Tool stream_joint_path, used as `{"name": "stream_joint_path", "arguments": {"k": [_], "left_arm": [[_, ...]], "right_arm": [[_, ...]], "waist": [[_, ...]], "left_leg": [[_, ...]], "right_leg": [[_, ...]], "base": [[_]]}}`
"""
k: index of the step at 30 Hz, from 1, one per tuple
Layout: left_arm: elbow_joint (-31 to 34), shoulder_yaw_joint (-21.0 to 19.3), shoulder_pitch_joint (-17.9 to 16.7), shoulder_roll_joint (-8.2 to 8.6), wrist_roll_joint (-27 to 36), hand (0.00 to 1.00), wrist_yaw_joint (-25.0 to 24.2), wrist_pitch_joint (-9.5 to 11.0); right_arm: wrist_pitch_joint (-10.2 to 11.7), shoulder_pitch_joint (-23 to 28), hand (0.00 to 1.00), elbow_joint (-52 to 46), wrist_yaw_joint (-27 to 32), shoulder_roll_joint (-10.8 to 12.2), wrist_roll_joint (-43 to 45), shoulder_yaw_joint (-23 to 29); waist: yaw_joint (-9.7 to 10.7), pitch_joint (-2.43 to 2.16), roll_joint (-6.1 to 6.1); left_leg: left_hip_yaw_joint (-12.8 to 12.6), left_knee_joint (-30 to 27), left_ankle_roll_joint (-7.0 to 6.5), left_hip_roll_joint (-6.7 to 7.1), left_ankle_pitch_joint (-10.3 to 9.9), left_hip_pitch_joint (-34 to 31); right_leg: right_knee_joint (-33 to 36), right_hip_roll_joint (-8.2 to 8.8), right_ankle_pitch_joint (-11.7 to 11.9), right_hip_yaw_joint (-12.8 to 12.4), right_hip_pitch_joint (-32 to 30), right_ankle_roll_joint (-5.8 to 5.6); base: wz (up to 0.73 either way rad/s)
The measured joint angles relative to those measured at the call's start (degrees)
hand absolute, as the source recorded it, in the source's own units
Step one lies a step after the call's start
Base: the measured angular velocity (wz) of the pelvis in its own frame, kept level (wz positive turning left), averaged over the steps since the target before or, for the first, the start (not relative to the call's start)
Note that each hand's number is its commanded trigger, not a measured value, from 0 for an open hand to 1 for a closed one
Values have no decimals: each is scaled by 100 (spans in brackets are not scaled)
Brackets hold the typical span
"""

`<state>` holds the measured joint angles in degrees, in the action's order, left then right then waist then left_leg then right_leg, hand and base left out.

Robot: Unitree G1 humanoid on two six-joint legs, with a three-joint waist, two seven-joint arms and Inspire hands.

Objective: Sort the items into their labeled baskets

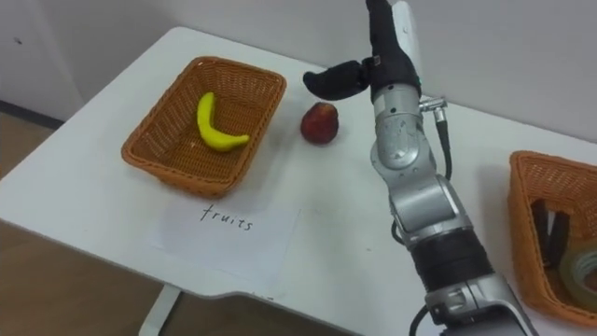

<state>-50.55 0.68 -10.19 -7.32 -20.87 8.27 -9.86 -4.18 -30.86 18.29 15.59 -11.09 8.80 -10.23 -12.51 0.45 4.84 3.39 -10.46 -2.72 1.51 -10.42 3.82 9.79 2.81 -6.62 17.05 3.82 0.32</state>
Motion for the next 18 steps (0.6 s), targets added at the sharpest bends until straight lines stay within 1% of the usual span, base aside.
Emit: {"name": "stream_joint_path", "arguments": {"k": [2, 4, 5, 7, 8, 9, 12, 14, 17, 18], "left_arm": [[0, 0, 9, 6, 7, 0, 0, 4], [-4, 2, 9, 6, 15, 0, 1, 12], [-7, 8, 8, 7, 58, 0, 3, 17], [-14, 7, 9, 7, 173, 0, 13, 53], [-19, 11, 9, 6, 254, 0, 28, 97], [-20, 16, 3, 6, 307, 0, 45, 136], [-20, 25, 7, 6, 391, 0, 133, 187], [-20, 32, 14, 6, 489, 0, 133, 264], [-46, 68, 34, -2, 572, 0, 133, 345], [-64, 68, 46, -4, 573, 0, 133, 360]], "right_arm": [[0, 0, 0, -14, 10, -9, 4, 69], [9, 0, 0, -76, 11, -9, 1, 80], [48, 0, 0, -79, 10, -8, -10, 79], [60, 0, 0, -81, 10, -6, -93, 79], [61, 1, 0, -81, 10, -7, -195, 79], [62, 1, 0, -81, 10, -7, -318, 80], [65, 3, 0, -66, -4, -7, -643, 79], [74, 3, 0, -51, -4, -7, -724, 79], [190, 3, 0, 120, 2, -8, -814, 80], [190, 4, 0, 197, 5, -8, -853, 80]], "waist": [[28, -16, -8], [63, -14, -10], [84, -12, -13], [121, -10, -15], [159, 0, -29], [198, -2, -28], [279, 14, -49], [289, 18, -56], [295, 25, -65], [298, 26, -65]], "left_leg": [[-11, 4, -1, -1, 1, 22], [-95, 20, -1, -19, 1, 41], [-155, 45, -1, -31, 1, 57], [-195, 91, 0, -45, 0, 94], [-238, 100, 0, -50, 0, 102], [-257, 114, 0, -54, -1, 101], [-301, 130, 2, -67, -3, 102], [-327, 134, 3, -77, -3, 92], [-332, 128, 4, -82, -3, 76], [-331, 136, 4, -82, -3, 72]], "right_leg": [[0, 1, 0, -30, 2, 0], [1, -3, 0, -66, -2, 0], [2, -3, 0, -112, 5, 0], [4, -15, 1, -137, 13, 1], [2, -40, 2, -152, 11, 2], [1, -46, 3, -169, 2, 4], [-2, -64, 6, -225, -17, 8], [1, -81, 9, -272, -52, 13], [-2, -88, 11, -282, -76, 17], [-2, -89, 11, -283, -87, 17]], "base": [[-2], [-10], [-18], [-16], [-10], [-9], [-9], [-10], [-2], [0]]}}
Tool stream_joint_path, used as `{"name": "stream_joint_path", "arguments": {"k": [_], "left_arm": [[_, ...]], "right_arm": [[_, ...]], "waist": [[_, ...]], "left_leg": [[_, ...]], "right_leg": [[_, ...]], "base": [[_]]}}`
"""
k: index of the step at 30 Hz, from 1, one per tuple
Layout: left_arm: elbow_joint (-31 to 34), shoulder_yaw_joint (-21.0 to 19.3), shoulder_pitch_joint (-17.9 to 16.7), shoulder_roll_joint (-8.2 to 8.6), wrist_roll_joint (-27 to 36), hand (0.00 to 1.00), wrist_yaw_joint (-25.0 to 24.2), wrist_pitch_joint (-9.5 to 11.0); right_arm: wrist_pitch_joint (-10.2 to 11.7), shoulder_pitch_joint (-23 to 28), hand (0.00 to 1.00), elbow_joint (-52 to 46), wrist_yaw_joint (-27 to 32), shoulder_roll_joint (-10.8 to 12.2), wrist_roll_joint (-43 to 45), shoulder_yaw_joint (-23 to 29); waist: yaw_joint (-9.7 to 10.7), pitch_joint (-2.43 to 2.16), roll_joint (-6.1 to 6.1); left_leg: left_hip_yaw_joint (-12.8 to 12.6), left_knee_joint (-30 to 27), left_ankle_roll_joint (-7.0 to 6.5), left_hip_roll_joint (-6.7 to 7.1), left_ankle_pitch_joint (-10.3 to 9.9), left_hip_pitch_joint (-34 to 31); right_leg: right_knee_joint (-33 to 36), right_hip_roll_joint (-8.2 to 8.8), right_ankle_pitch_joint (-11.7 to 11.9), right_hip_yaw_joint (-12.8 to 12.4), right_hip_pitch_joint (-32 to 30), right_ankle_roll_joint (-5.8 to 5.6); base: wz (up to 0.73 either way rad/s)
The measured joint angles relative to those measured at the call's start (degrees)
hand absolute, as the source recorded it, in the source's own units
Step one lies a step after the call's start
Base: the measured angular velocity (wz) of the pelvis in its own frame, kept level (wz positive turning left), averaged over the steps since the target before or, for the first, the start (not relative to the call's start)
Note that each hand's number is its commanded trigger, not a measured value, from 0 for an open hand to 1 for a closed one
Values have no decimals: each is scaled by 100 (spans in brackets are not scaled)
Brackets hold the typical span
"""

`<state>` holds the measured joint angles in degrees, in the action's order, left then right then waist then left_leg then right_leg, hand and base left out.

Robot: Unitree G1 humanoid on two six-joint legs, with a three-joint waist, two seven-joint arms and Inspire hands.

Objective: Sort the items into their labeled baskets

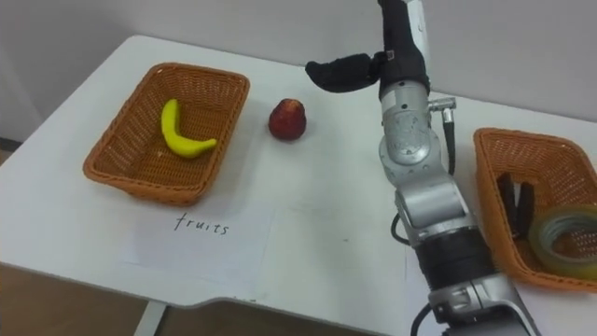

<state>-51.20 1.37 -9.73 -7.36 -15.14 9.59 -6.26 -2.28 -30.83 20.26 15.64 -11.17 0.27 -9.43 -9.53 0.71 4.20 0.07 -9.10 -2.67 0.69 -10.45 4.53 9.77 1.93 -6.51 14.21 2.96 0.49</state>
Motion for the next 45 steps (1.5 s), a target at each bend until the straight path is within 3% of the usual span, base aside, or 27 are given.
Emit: {"name": "stream_joint_path", "arguments": {"k": [7, 10, 15, 25, 38, 45], "left_arm": [[-2, 1, 22, 2, 0, 0, -3, 12], [-2, 36, 28, 11, 12, 0, -5, 12], [-191, 124, 65, 10, 367, 0, 15, 37], [-271, 454, 170, -56, 970, 0, 105, 190], [-618, 683, 399, -76, 1120, 0, 201, 299], [-636, 793, 448, -126, 1126, 0, 266, 351]], "right_arm": [[21, 24, 0, 151, 49, 0, -8, -1], [30, 69, 0, 150, 45, 1, -68, -16], [101, 103, 0, 587, 24, 4, -87, -60], [123, 92, 0, 1253, -59, -5, -333, -67], [228, -150, 0, 1731, -80, -40, -196, -331], [228, -150, 0, 1887, -86, -39, -190, -378]], "waist": [[16, 13, -22], [-6, -3, -63], [-18, -15, -158], [-93, -21, -188], [-206, 40, -190], [-201, 110, -113]], "left_leg": [[14, 40, 0, 0, 0, -24], [22, 41, -1, -1, 0, -62], [22, 39, -2, 0, 1, -117], [34, -78, 1, 11, 5, -512], [47, -164, -4, 25, 12, -831], [56, -170, -4, 25, 12, -885]], "right_leg": [[-26, -2, -1, 2, -20, -1], [-26, -2, -1, -1, -67, -1], [-22, 1, -1, 13, -133, -2], [44, 30, 3, 17, -488, 5], [98, 93, 3, 121, -800, 5], [86, 92, 3, 167, -814, 4]], "base": [[0], [0], [0], [0], [2], [1]]}}
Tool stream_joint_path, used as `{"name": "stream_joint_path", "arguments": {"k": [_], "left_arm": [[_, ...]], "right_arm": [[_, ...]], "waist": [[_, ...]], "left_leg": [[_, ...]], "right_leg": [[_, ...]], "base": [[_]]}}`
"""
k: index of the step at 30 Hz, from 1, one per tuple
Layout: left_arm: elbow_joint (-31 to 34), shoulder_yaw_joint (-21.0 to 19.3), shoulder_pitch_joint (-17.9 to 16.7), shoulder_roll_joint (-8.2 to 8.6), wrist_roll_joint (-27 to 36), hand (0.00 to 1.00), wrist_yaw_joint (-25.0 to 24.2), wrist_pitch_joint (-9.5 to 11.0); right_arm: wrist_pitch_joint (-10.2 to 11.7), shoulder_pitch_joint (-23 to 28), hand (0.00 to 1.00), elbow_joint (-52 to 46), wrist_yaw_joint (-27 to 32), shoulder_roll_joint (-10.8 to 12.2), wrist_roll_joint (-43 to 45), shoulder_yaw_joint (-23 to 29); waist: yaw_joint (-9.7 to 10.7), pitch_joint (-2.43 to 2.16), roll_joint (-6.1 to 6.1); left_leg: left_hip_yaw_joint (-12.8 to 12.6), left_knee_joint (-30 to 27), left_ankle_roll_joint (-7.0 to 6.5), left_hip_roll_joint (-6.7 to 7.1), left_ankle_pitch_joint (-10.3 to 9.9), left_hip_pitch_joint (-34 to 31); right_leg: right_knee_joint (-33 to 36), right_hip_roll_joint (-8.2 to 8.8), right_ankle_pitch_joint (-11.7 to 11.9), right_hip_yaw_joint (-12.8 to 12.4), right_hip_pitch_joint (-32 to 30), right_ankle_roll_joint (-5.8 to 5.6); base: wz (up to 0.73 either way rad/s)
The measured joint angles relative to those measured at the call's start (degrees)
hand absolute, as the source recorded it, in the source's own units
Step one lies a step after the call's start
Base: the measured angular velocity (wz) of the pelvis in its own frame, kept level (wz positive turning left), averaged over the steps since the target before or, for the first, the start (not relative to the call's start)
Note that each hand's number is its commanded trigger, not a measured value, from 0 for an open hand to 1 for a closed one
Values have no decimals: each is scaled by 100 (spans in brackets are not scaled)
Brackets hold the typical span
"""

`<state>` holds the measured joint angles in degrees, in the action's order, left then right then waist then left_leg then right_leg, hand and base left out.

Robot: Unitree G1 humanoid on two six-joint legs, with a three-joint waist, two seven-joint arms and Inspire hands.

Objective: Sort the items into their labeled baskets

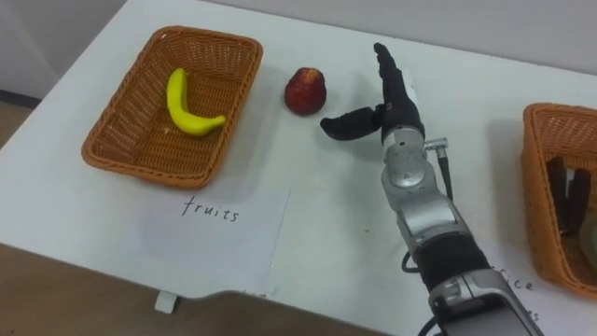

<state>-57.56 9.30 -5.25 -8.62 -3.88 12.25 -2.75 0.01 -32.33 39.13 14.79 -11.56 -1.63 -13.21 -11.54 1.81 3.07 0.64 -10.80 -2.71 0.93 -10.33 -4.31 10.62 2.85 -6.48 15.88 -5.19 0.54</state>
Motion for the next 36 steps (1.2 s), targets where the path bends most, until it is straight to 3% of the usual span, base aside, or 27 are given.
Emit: {"name": "stream_joint_path", "arguments": {"k": [25, 36], "left_arm": [[-37, 107, 26, -16, -10, 0, 50, 28], [-38, 110, 9, -6, -9, 0, 69, 19]], "right_arm": [[1, -143, 0, 348, -11, 14, 22, -123], [1, -154, 0, 473, -185, 13, -1, -120]], "waist": [[-96, -7, -3], [-180, -9, 0]], "left_leg": [[38, -92, 0, 2, 0, -61], [150, -104, -8, 36, 14, -122]], "right_leg": [[23, 9, 1, 13, 12, 2], [27, 29, 4, 203, 12, 6]], "base": [[0], [7]]}}
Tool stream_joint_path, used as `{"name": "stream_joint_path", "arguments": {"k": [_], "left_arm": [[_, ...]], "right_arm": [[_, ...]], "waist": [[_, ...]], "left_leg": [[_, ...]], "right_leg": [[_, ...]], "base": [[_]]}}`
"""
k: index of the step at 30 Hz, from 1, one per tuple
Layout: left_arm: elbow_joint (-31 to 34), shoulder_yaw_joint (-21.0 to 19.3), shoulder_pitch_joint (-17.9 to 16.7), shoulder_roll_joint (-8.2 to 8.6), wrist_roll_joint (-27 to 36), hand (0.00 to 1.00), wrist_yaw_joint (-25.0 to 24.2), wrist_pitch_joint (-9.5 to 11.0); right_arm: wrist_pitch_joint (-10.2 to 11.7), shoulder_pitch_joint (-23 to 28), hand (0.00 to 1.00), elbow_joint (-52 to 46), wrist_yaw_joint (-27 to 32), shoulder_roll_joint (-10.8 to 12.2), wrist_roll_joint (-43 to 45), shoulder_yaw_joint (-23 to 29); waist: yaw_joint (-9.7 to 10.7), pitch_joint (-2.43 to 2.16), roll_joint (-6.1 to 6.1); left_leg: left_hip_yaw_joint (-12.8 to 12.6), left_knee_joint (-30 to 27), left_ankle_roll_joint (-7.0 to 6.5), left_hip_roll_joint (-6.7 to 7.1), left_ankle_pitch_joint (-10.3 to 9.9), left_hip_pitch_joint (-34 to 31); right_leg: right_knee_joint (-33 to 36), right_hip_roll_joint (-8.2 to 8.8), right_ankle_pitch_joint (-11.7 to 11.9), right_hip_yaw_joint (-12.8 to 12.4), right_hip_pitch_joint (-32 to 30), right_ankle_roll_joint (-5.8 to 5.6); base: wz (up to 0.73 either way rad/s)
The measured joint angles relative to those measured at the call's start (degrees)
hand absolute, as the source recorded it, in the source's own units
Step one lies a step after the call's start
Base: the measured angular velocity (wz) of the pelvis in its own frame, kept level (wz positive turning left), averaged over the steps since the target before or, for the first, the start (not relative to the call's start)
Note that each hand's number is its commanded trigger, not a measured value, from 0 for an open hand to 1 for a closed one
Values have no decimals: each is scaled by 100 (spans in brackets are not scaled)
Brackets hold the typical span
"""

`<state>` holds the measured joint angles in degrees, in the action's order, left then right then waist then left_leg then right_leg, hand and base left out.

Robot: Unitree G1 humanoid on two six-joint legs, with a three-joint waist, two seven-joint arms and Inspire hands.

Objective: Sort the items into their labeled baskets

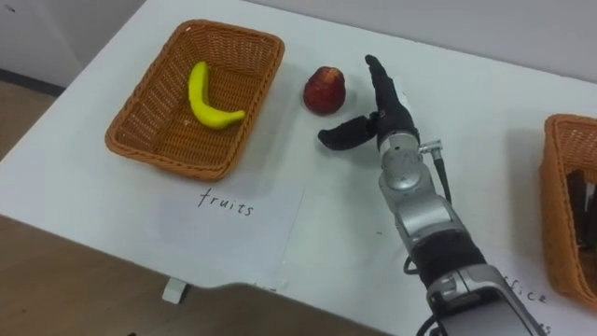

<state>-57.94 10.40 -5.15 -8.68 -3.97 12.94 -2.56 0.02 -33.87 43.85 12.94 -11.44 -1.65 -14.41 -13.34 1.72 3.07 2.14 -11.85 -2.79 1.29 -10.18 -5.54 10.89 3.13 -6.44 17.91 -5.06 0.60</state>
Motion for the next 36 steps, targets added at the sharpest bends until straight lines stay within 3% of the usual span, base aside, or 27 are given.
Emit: {"name": "stream_joint_path", "arguments": {"k": [36], "left_arm": [[0, 2, 13, 15, -4, 0, -10, 4]], "right_arm": [[26, -507, 0, 507, 20, 2, -128, 13]], "waist": [[-139, 0, 9]], "left_leg": [[53, 1, -33, 42, 39, -112]], "right_leg": [[-12, 101, 1, 259, -69, -9]], "base": [[1]]}}
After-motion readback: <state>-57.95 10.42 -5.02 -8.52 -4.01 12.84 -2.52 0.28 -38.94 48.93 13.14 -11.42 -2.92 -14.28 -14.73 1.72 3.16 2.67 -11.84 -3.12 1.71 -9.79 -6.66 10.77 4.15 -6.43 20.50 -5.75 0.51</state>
